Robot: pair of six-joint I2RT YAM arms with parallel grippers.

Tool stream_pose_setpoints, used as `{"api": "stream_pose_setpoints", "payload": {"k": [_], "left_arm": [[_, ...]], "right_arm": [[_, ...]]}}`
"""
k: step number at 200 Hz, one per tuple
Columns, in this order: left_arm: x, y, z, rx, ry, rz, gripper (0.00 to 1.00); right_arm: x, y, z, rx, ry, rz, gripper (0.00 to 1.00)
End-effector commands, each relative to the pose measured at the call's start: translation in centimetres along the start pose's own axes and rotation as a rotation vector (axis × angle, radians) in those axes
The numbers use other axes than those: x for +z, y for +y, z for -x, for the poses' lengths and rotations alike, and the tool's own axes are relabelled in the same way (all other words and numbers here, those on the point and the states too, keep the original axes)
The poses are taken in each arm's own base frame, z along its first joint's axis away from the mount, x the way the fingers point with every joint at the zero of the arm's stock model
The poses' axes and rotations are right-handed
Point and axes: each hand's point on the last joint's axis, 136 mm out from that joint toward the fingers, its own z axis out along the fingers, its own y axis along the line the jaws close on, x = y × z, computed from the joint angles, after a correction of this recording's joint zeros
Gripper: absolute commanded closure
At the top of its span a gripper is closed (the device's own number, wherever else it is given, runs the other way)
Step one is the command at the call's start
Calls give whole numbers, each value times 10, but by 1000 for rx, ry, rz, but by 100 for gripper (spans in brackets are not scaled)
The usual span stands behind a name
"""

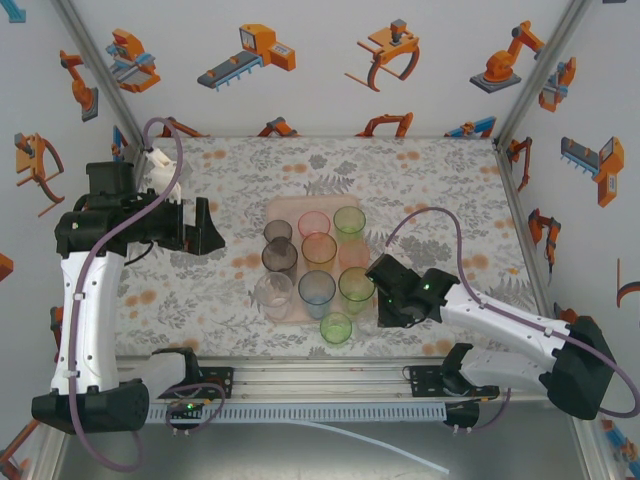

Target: Place the glasses into the tray

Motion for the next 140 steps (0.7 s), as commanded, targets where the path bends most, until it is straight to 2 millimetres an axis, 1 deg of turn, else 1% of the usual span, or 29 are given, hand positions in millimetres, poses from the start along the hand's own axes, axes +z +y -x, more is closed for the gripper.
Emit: {"api": "stream_pose_setpoints", "payload": {"k": [1,50,76,113,140], "left_arm": [[-3,-5,0,-13,-17,-21,3],[-3,-4,1,-13,-22,-18,3],[-5,-4,2,-11,-25,-17,3],[-6,-4,2,-9,-30,-14,3],[-7,-4,2,-8,-34,-12,3]], "right_arm": [[-1,-5,1,-2,-12,-34,92],[-7,-6,4,-15,-26,-41,100],[-10,-6,6,-16,-32,-41,100],[-20,-3,12,1,-72,-14,100],[-30,-8,14,13,-87,-26,100]]}}
